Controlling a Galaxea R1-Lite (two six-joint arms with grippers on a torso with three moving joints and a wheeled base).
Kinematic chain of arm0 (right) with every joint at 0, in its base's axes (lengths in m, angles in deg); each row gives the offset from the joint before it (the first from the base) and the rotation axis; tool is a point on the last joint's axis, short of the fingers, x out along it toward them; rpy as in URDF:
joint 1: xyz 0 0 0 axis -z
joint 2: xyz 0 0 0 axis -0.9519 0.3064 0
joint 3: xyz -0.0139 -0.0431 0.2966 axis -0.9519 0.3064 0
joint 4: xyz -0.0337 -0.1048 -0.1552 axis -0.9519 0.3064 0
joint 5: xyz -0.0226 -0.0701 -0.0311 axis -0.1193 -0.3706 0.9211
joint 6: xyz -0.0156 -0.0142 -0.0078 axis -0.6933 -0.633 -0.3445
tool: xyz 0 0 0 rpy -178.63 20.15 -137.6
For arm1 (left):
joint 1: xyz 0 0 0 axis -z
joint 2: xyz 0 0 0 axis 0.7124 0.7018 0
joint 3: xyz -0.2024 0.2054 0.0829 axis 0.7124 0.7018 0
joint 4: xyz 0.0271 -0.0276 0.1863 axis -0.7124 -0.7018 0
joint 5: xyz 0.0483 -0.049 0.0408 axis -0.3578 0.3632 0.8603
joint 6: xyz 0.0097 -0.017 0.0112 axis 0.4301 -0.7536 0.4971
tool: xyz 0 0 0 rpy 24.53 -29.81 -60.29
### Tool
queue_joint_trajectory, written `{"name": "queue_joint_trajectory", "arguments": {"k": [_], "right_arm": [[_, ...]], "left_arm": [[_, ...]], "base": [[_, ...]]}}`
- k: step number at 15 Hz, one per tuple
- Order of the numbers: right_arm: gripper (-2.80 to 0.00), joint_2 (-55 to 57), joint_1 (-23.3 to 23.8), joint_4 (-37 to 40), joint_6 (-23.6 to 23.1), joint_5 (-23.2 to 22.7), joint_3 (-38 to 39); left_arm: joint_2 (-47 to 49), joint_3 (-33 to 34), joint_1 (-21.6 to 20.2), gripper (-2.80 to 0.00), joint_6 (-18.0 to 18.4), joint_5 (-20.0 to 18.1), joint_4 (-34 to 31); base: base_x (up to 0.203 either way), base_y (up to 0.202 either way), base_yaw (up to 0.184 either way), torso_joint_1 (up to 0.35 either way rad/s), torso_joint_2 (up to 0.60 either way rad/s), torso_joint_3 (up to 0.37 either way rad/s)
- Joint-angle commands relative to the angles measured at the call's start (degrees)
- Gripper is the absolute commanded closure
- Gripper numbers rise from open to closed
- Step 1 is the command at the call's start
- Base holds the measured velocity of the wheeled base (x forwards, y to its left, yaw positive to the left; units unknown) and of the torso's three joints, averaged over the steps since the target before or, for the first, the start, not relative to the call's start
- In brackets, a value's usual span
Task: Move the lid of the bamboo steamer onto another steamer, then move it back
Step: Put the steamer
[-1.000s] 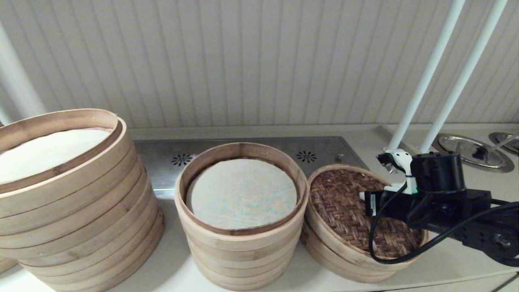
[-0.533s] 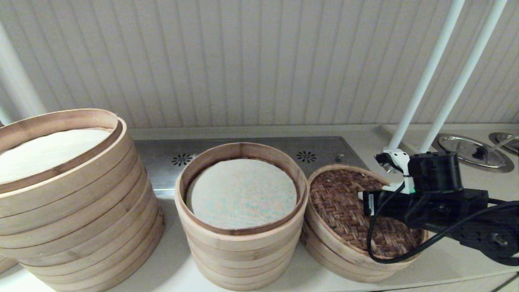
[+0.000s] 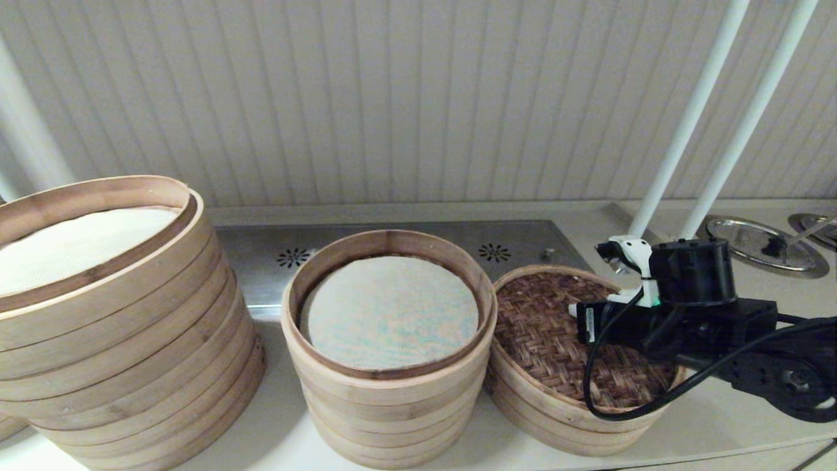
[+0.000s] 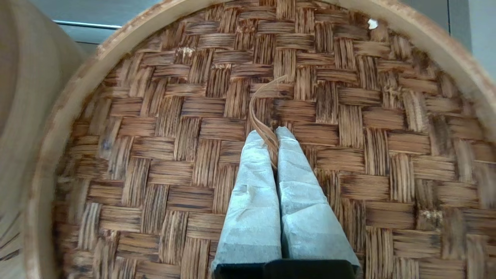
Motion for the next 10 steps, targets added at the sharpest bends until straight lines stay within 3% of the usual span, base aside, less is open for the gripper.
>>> {"name": "queue_joint_trajectory", "arguments": {"k": [1,7,8,10], "right_arm": [[0.00,0.72,-0.07,-0.19,0.08,0.04,0.00],[0.00,1.32,0.09,-0.19,0.68,0.22,0.69],[-2.80,1.06,0.09,-0.19,0.80,0.22,0.80],[-2.80,0.56,0.09,-0.19,1.15,0.31,1.09]], "left_arm": [[-0.01,0.00,0.02,0.00,-0.03,0.04,0.00],[-0.01,0.00,0.02,0.00,0.00,0.04,-0.07],[-0.01,0.00,0.02,0.00,0.00,-0.01,-0.05],[-0.01,0.00,0.02,0.00,0.00,0.04,0.01]], "base": [[0.000,0.000,0.000,0.000,0.00,0.000],[0.000,0.000,0.000,0.000,0.00,0.000],[0.000,0.000,0.000,0.000,0.00,0.000],[0.000,0.000,0.000,0.000,0.00,0.000]]}}
